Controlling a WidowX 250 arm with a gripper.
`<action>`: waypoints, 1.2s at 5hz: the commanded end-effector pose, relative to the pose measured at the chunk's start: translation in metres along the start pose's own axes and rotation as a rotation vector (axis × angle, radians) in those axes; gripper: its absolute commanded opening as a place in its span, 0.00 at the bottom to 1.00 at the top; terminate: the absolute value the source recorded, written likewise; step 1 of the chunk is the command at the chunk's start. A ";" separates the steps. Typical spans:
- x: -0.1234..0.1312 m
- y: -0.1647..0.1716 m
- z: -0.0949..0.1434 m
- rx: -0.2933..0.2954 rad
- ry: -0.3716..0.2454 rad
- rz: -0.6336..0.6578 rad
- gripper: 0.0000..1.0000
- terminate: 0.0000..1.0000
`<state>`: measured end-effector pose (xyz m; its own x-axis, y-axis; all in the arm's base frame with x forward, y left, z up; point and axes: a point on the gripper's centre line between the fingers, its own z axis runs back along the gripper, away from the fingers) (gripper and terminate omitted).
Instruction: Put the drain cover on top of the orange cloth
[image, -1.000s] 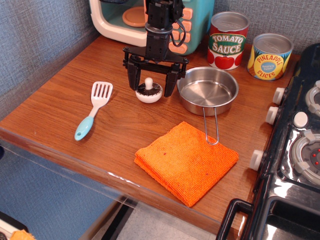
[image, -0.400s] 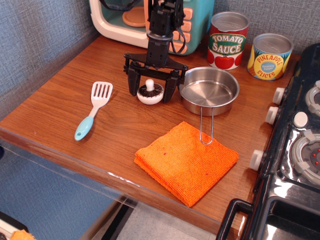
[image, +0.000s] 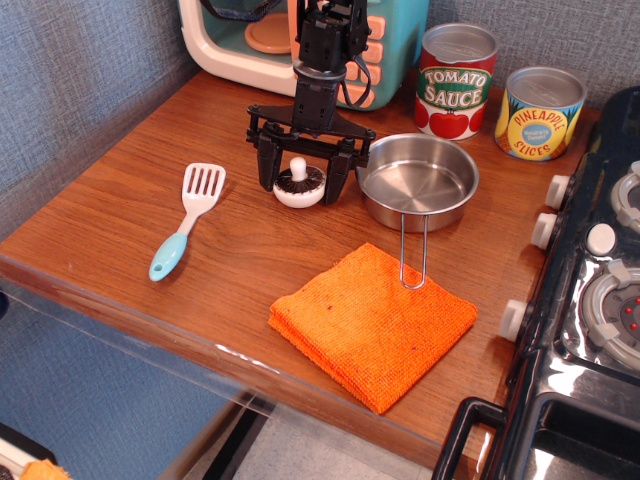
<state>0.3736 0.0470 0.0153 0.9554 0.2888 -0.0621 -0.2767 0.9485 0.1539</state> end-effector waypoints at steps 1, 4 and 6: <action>-0.022 -0.026 0.087 -0.013 -0.211 -0.129 0.00 0.00; -0.115 -0.058 0.055 -0.086 -0.167 -0.321 0.00 0.00; -0.125 -0.064 0.041 -0.081 -0.138 -0.362 0.00 0.00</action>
<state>0.2744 -0.0561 0.0396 0.9976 -0.0681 -0.0120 0.0687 0.9950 0.0724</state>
